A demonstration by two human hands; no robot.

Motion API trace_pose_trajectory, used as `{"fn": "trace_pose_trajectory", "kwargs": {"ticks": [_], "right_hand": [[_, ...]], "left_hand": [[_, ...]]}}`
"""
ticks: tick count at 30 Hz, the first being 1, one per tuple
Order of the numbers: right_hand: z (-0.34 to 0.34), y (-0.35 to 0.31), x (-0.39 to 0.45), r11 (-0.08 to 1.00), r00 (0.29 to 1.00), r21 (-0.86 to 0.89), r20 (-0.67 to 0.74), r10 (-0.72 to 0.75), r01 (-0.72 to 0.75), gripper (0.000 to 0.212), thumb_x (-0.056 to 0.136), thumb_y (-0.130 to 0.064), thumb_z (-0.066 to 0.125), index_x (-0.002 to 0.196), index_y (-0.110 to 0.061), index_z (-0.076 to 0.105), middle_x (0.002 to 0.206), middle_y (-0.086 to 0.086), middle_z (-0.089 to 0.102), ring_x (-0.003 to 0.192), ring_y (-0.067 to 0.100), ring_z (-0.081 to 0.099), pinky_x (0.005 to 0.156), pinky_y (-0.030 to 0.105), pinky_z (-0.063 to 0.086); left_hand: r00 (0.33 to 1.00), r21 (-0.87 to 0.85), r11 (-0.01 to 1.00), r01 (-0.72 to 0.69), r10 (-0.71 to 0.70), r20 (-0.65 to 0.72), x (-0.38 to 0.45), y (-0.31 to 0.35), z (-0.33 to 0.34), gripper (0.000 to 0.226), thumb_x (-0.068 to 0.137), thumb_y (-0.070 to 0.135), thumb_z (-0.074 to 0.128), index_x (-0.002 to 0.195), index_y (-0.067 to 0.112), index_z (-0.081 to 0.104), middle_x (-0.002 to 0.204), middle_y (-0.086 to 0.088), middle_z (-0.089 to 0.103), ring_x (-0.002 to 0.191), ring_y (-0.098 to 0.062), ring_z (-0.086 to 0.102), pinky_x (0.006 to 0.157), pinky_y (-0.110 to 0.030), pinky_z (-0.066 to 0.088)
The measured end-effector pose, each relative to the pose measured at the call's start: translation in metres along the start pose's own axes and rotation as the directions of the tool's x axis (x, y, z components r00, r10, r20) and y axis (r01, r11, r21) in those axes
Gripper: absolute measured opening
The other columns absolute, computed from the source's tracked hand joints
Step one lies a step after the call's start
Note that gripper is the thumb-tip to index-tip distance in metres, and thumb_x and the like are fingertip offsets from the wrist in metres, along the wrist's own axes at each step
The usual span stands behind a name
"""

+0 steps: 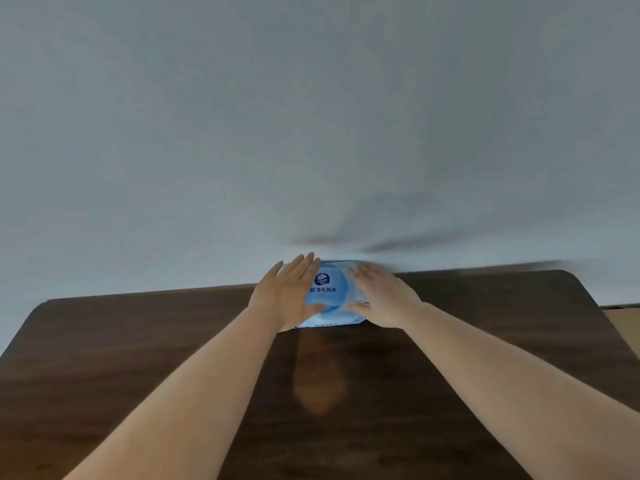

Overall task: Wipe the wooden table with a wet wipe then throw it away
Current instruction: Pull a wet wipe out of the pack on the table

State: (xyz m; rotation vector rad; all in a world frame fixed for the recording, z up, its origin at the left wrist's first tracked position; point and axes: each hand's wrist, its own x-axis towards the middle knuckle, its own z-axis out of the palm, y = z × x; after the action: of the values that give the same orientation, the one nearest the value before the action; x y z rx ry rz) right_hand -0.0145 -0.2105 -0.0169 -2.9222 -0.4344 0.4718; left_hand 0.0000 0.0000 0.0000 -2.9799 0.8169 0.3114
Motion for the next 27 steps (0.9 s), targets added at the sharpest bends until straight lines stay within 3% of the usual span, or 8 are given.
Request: {"fn": "trace_pose_trajectory", "kwargs": {"ticks": [6,15,19,21,24,27], "right_hand": [[0.030,-0.001,0.019,0.998,0.999,0.065,0.051,0.019,-0.022,0.089,0.091,-0.051,0.051,0.152,-0.012,0.000,0.161,0.005,0.003,0.148,0.019,0.006,0.117,0.038,0.016],[0.044,-0.002,0.026,0.980,0.998,0.192,-0.001,0.058,-0.056,0.089,0.090,-0.046,0.055,0.151,-0.012,0.000,0.161,0.004,0.006,0.147,0.017,0.010,0.116,0.035,0.018],[0.044,-0.004,0.026,0.973,0.997,0.221,0.000,0.071,-0.069,0.088,0.090,-0.044,0.056,0.152,-0.013,0.000,0.161,0.004,0.008,0.147,0.018,0.013,0.116,0.036,0.021],[0.044,-0.003,0.026,0.966,0.996,0.243,0.005,0.093,-0.092,0.090,0.089,-0.045,0.058,0.152,-0.014,0.000,0.161,0.003,0.011,0.146,0.019,0.018,0.114,0.038,0.026],[0.044,-0.004,0.025,0.965,0.995,0.243,0.009,0.102,-0.101,0.092,0.088,-0.044,0.059,0.152,-0.014,0.000,0.161,0.002,0.009,0.146,0.017,0.018,0.113,0.037,0.027],[0.042,-0.006,0.024,0.974,0.996,0.207,0.032,0.086,-0.091,0.091,0.091,-0.044,0.056,0.151,-0.012,-0.004,0.162,0.002,0.002,0.147,0.016,0.008,0.116,0.035,0.019]], "left_hand": [[0.997,0.024,1.000,0.015,-0.017,0.082,0.019,0.000,0.035,0.086,0.090,0.064,0.038,0.152,0.018,0.000,0.161,-0.001,-0.003,0.148,-0.019,-0.001,0.120,-0.039,0.008],[1.000,0.000,1.000,0.005,-0.005,0.024,0.027,-0.003,0.042,0.068,0.097,0.053,0.033,0.151,0.017,0.015,0.161,-0.003,0.012,0.147,-0.020,0.008,0.116,-0.033,0.015],[0.997,-0.116,0.993,0.003,0.005,0.075,0.029,-0.006,0.039,0.066,0.097,0.050,0.034,0.151,0.015,0.018,0.160,-0.003,0.014,0.147,-0.018,0.007,0.116,-0.034,0.018],[0.997,-0.206,0.978,0.037,-0.022,0.077,0.031,-0.006,0.037,0.061,0.098,0.048,0.035,0.149,0.015,0.026,0.158,-0.002,0.022,0.146,-0.017,0.015,0.113,-0.034,0.023],[0.983,-0.414,0.900,0.140,-0.176,-0.051,0.035,-0.004,0.029,0.049,0.097,0.045,0.039,0.130,0.012,0.051,0.134,-0.006,0.054,0.123,-0.025,0.049,0.097,-0.035,0.040],[0.878,-0.527,0.825,0.205,-0.393,-0.274,0.037,-0.002,0.023,0.040,0.094,0.042,0.051,0.108,0.004,0.052,0.106,-0.010,0.056,0.089,-0.031,0.057,0.072,-0.039,0.044]]}}
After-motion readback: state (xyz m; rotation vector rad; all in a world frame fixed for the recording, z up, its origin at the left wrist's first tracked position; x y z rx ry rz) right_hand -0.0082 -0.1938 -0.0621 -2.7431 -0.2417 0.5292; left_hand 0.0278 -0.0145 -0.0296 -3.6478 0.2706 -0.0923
